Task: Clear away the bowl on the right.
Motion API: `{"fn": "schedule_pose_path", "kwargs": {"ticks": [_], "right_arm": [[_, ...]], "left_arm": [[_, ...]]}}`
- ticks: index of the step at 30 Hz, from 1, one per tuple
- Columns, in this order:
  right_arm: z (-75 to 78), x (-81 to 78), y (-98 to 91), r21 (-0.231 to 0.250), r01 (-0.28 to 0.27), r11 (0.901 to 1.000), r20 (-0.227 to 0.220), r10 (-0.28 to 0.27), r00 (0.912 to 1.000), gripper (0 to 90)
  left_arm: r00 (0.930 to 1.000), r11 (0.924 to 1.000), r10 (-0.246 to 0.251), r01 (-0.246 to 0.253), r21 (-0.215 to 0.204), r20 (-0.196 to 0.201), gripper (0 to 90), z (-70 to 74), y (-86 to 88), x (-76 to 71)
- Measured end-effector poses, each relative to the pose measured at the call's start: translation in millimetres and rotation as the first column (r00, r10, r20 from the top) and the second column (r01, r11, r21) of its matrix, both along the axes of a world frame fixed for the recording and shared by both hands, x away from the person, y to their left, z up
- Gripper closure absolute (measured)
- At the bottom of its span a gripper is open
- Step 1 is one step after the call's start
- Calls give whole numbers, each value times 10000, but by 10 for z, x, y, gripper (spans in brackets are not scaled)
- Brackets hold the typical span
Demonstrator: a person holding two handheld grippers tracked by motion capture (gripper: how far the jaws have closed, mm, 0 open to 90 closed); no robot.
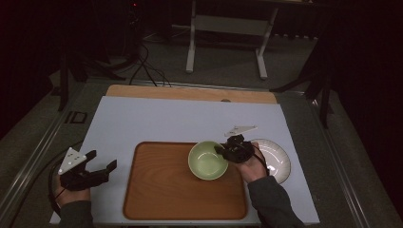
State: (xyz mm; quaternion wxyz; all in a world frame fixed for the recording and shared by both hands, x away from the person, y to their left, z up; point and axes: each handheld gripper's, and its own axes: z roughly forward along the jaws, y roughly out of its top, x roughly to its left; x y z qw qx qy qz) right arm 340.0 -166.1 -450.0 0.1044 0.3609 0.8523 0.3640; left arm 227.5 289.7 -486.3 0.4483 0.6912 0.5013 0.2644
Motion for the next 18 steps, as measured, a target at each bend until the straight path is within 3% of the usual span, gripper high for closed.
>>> {"fn": "schedule_pose_path", "kwargs": {"ticks": [18], "right_arm": [[-87, -34, 277, 206, -540, 9983, -220, 544, 9983, 828]], "left_arm": [[10000, 10000, 22, -22, -10, 36, 161, 1, 3, 3]]}}
